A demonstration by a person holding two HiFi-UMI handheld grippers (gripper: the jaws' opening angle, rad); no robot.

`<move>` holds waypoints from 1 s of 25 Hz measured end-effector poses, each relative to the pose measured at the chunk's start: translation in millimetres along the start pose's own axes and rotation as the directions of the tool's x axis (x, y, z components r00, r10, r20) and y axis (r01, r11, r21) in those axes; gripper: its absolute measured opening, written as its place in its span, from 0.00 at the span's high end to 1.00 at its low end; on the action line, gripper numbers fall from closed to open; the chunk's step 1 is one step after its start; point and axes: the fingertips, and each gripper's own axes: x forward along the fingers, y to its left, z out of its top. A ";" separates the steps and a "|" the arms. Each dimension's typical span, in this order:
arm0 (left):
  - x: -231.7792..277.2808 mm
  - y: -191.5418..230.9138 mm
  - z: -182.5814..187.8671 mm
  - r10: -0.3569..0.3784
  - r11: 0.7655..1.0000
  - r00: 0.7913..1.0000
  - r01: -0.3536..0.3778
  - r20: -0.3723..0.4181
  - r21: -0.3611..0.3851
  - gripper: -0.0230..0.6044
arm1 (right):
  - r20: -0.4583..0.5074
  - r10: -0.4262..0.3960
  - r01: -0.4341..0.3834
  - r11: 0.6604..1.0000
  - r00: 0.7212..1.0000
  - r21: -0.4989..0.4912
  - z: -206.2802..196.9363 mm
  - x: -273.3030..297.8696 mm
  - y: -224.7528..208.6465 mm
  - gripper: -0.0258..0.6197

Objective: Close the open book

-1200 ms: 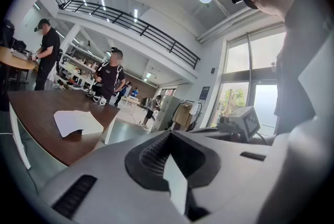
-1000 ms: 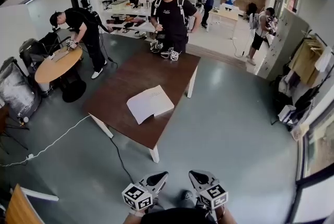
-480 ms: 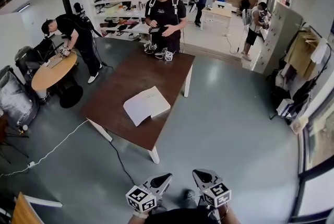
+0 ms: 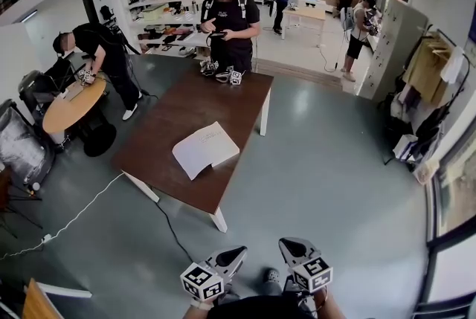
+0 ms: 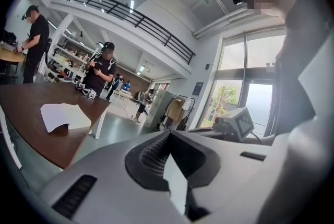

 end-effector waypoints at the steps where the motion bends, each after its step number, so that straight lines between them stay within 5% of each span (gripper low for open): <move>1: 2.0 -0.9 -0.3 -0.003 1.000 1.000 0.003 -0.001 0.001 0.96 | 0.001 0.001 -0.001 1.000 1.000 0.001 0.1 0.1 -1.2 0.98; 25: 31.6 -11.3 2.0 -0.009 1.000 1.000 0.009 -0.014 0.025 0.96 | 0.013 0.004 -0.004 1.000 1.000 0.018 2.3 -3.8 -28.7 0.98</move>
